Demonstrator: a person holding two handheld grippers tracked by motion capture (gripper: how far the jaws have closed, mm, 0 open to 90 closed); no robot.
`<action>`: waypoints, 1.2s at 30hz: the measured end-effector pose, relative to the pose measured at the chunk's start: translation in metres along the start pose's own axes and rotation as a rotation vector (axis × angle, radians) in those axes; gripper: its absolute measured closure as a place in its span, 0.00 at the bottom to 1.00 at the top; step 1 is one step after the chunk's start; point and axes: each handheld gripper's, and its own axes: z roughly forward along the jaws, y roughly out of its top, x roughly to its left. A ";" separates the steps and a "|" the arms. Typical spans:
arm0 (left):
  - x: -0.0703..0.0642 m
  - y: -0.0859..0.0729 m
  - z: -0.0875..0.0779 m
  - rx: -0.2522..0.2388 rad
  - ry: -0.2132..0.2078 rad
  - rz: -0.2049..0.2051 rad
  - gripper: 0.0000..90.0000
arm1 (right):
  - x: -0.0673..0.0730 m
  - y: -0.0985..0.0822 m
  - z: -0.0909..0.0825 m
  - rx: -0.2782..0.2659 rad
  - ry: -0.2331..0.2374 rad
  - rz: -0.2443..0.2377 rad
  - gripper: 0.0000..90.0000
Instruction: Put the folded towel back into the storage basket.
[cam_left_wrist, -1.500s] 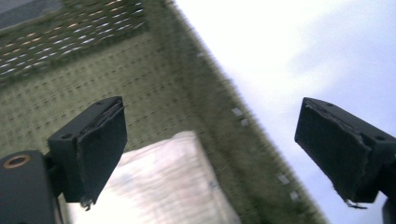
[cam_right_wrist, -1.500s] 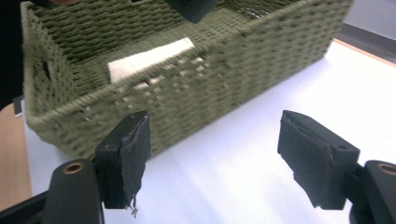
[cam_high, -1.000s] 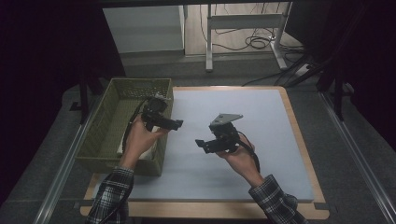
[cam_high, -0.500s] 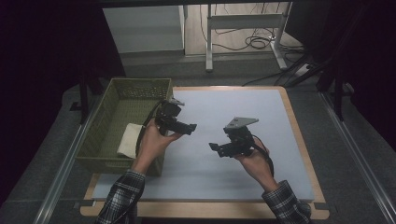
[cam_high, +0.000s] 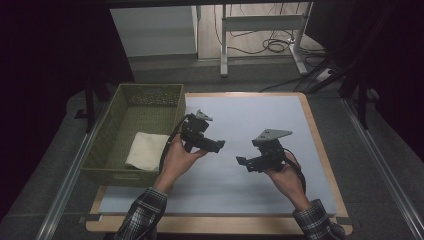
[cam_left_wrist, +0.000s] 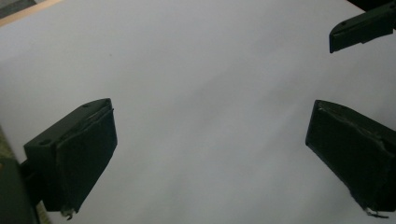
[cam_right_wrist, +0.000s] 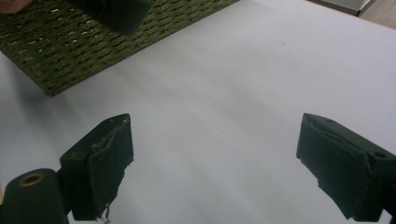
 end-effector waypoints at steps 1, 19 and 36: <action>-0.002 -0.001 0.002 0.001 -0.002 0.003 0.03 | -0.002 -0.002 -0.002 0.001 0.000 0.004 0.12; -0.034 -0.024 0.012 -0.035 -0.015 0.048 0.02 | -0.029 -0.038 -0.038 0.019 -0.054 0.022 0.10; -0.046 -0.068 0.029 -0.023 0.003 0.071 0.01 | -0.040 -0.085 -0.051 0.067 -0.080 0.020 0.04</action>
